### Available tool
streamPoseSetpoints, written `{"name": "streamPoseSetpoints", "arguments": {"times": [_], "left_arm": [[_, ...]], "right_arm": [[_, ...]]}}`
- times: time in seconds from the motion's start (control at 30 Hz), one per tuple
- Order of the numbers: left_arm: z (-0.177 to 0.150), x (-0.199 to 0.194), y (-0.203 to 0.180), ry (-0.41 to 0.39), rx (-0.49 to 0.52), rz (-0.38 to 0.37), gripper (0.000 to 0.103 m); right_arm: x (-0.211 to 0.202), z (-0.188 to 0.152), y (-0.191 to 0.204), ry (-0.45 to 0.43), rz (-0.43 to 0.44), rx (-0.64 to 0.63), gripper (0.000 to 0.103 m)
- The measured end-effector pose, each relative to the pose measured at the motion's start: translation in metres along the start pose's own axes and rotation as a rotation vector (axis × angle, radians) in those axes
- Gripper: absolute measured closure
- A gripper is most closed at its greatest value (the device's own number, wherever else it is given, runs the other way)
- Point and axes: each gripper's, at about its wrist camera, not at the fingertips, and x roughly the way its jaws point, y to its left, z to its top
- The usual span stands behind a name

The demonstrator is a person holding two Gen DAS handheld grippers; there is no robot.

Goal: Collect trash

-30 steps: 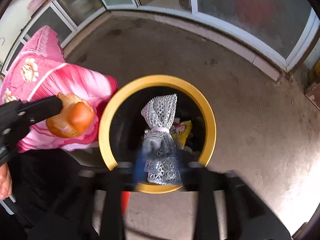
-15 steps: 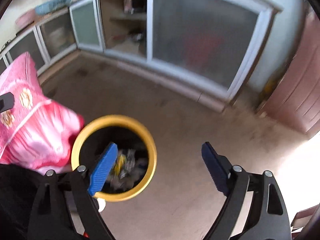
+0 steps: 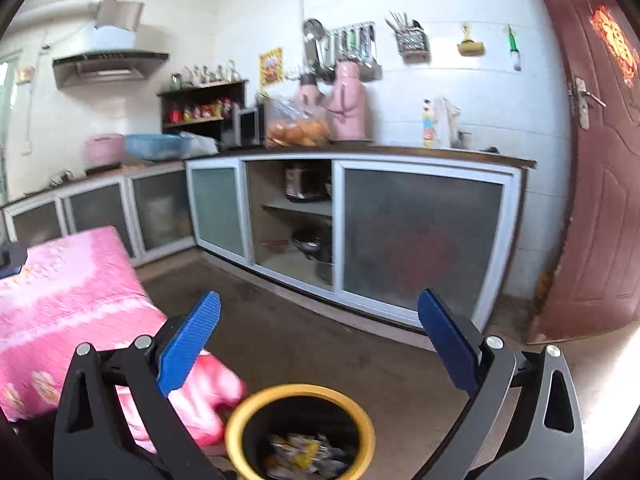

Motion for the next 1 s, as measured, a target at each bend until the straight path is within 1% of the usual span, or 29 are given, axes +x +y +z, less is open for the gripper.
{"name": "streamPoseSetpoints", "arguments": {"times": [0.07,0.1,0.13,0.27,0.37,0.47,0.53,0.6,0.73,0.77,0.83,0.87,0.93,1.0], "left_arm": [[-0.006,-0.022,0.010,-0.034,0.006,0.036,0.008],[-0.011,-0.033,0.015,-0.048,0.005,0.060,0.008],[-0.013,-0.038,0.018,-0.052,0.004,0.074,0.008],[-0.026,-0.067,0.034,-0.081,-0.031,0.160,0.008],[-0.034,-0.086,0.040,-0.096,-0.038,0.221,0.008],[-0.043,-0.101,0.046,-0.097,-0.060,0.237,0.008],[-0.048,-0.109,0.048,-0.100,-0.066,0.260,0.008],[-0.054,-0.120,0.047,-0.120,-0.053,0.296,0.008],[-0.056,-0.145,0.043,-0.177,-0.049,0.357,0.008],[-0.057,-0.150,0.041,-0.201,-0.042,0.372,0.008],[-0.058,-0.159,0.034,-0.253,-0.020,0.434,0.008],[-0.059,-0.163,0.033,-0.271,-0.029,0.450,0.008],[-0.064,-0.169,0.032,-0.294,-0.065,0.452,0.008],[-0.071,-0.168,0.029,-0.290,-0.078,0.460,0.008]], "right_arm": [[0.000,0.000,0.017,0.075,0.023,-0.018,0.008],[-0.001,-0.001,0.025,0.096,0.028,-0.028,0.008],[-0.004,-0.002,0.034,0.095,0.036,-0.035,0.008],[-0.027,-0.006,0.060,0.037,-0.005,-0.056,0.008],[-0.046,-0.008,0.069,-0.022,-0.080,-0.043,0.008],[-0.063,-0.011,0.075,-0.081,-0.173,-0.029,0.008],[-0.079,-0.015,0.085,-0.143,-0.240,-0.041,0.008],[-0.092,-0.017,0.091,-0.173,-0.250,-0.035,0.008],[-0.106,-0.019,0.102,-0.186,-0.256,-0.030,0.008],[-0.108,-0.020,0.105,-0.186,-0.250,-0.031,0.008],[-0.112,-0.020,0.108,-0.171,-0.246,-0.022,0.008],[-0.115,-0.022,0.109,-0.161,-0.243,-0.010,0.008],[-0.121,-0.026,0.110,-0.164,-0.246,-0.013,0.008],[-0.130,-0.032,0.113,-0.181,-0.240,-0.013,0.008]]}}
